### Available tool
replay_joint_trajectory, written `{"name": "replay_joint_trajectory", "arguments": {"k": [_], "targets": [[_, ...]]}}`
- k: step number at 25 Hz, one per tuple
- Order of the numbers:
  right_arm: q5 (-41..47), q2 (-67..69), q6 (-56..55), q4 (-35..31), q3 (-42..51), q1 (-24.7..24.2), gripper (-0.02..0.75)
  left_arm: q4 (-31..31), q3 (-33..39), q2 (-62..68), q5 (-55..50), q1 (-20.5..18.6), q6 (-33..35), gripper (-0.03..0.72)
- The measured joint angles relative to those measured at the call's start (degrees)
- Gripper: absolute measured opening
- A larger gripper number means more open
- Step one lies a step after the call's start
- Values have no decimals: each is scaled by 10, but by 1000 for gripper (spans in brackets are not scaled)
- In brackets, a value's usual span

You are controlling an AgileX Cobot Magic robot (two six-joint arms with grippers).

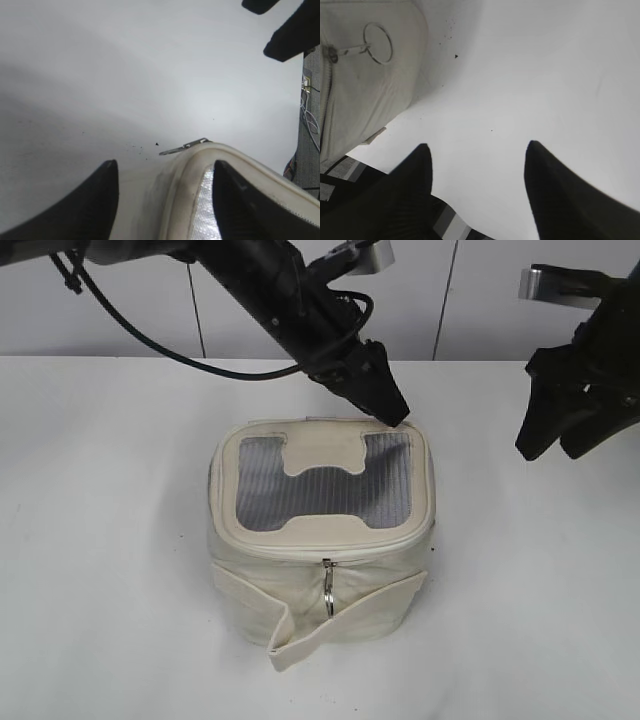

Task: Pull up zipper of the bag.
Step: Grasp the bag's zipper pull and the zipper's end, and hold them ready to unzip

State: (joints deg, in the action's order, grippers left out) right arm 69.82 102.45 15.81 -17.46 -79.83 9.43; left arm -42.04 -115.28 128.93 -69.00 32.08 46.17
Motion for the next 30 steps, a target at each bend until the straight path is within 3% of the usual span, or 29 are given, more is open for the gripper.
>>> {"name": "replay_joint_trajectory", "arguments": {"k": [10,12,14,20,30], "targets": [[-4,0,1,-29,18,4,461,1,-3,22,-4,9,0,452],[-1,0,4,-40,18,4,461,-1,-3,24,-7,9,0,424],[-6,0,6,-43,18,4,461,-4,-4,25,-11,10,0,363],[-6,0,10,-47,18,4,461,1,-4,27,-14,11,-1,78],[-52,-3,95,-110,55,4,461,25,-4,12,-16,13,-2,78]]}}
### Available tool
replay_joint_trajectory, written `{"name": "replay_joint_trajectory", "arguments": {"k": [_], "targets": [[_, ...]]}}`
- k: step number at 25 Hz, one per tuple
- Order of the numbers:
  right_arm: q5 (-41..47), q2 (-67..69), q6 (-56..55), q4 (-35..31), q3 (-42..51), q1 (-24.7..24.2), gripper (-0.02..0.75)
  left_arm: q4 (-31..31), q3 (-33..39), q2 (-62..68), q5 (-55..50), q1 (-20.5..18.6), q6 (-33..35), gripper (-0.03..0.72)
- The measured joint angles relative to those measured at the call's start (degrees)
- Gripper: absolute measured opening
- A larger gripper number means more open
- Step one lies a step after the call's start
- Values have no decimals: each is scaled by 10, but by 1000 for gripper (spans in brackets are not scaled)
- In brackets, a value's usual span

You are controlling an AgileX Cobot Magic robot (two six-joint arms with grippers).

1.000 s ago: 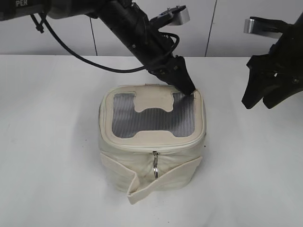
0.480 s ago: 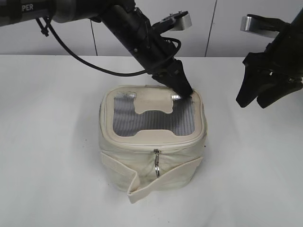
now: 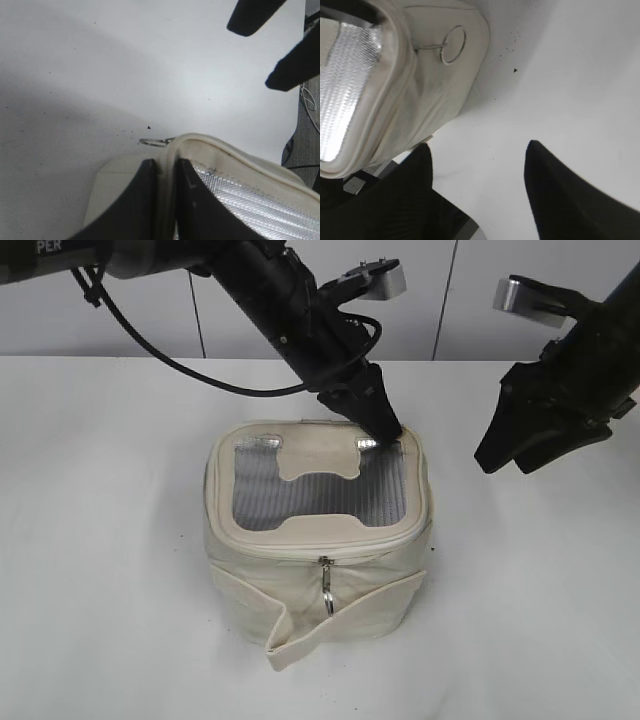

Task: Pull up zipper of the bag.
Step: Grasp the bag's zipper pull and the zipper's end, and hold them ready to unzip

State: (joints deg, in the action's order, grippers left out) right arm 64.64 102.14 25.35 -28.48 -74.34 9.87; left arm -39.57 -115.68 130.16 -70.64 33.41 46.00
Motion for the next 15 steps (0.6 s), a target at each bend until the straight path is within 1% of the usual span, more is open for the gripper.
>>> {"name": "replay_joint_trajectory", "arguments": {"k": [2,5,9,11,15], "targets": [[-26,-3,27,-8,23,0,461,3,0,-1,-2,0,0,78],[-53,-5,91,-42,57,0,461,4,0,-1,-2,0,0,78],[-98,-5,218,-133,109,0,461,4,0,-1,-2,0,0,78],[-124,-5,273,-165,130,0,461,3,0,-1,-2,0,0,78],[-175,-5,336,-187,160,0,461,1,0,-1,-3,0,0,78]]}}
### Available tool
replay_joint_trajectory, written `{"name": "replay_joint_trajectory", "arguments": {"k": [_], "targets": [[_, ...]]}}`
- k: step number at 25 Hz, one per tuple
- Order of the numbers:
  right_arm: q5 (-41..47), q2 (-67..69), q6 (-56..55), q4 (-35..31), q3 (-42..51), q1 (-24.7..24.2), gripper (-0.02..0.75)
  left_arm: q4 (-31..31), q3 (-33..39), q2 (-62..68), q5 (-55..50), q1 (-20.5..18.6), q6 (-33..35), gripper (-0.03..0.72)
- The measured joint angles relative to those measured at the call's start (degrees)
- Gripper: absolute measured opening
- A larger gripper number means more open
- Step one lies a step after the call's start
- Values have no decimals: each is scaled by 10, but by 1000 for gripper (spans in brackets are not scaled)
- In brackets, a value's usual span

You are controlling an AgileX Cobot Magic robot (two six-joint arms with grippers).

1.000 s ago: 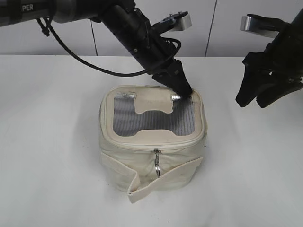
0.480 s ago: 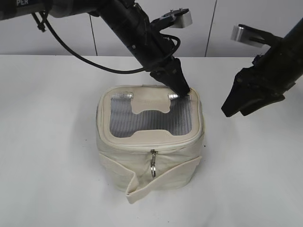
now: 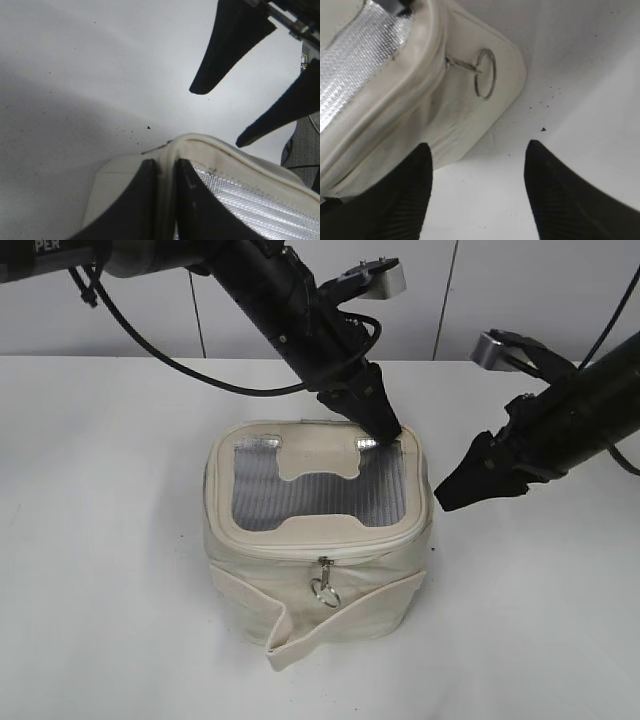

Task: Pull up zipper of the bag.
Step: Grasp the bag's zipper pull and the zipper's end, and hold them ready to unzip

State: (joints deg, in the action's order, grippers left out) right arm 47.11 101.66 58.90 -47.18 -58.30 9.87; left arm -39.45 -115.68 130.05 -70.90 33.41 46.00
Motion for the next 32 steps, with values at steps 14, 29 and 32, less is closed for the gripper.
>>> {"name": "replay_joint_trajectory", "arguments": {"k": [14,29,32], "targets": [[-14,1,137,-58,4,0,461,0,0,0,0,0,0,78],[-36,38,237,-119,4,0,461,0,0,0,0,0,0,78],[-41,56,250,-133,4,0,438,0,0,0,0,0,0,78]]}}
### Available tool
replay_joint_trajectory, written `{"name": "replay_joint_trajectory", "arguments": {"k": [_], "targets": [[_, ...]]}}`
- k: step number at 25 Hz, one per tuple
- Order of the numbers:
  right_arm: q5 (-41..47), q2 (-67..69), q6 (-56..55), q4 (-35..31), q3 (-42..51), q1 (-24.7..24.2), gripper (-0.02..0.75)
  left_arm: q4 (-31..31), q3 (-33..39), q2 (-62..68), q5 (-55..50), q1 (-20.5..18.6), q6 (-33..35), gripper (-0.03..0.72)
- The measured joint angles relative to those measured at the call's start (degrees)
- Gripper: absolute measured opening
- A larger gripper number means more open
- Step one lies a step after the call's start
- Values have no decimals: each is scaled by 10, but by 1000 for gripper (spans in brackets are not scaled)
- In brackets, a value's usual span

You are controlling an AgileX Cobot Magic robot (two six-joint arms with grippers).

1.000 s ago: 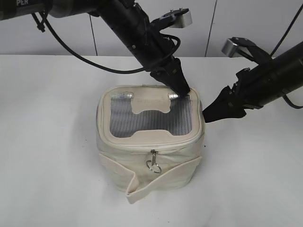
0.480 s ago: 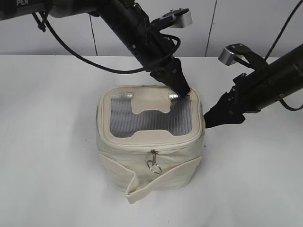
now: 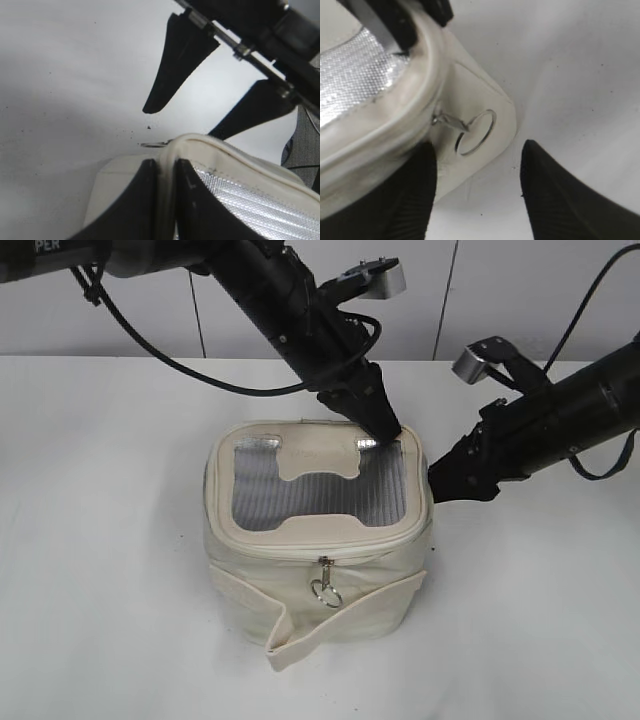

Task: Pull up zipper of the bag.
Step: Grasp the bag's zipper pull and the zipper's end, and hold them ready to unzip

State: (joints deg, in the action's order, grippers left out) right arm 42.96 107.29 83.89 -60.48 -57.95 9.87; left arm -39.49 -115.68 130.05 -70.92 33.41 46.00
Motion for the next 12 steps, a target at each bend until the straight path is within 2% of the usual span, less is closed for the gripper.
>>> {"name": "replay_joint_trajectory", "arguments": {"k": [2,4,6,8,9,12], "targets": [[-3,11,8,-8,-1,0,375,0,0,0,0,0,0,78],[-5,17,13,-19,-5,0,278,0,0,0,0,0,0,78],[-1,18,15,-24,-11,0,137,0,0,0,0,0,0,78],[14,18,15,-29,-18,0,35,0,0,0,0,0,0,78],[19,18,12,-29,-19,0,10,0,0,0,0,0,0,78],[23,17,-30,-9,-19,0,5,0,0,0,0,0,0,78]]}}
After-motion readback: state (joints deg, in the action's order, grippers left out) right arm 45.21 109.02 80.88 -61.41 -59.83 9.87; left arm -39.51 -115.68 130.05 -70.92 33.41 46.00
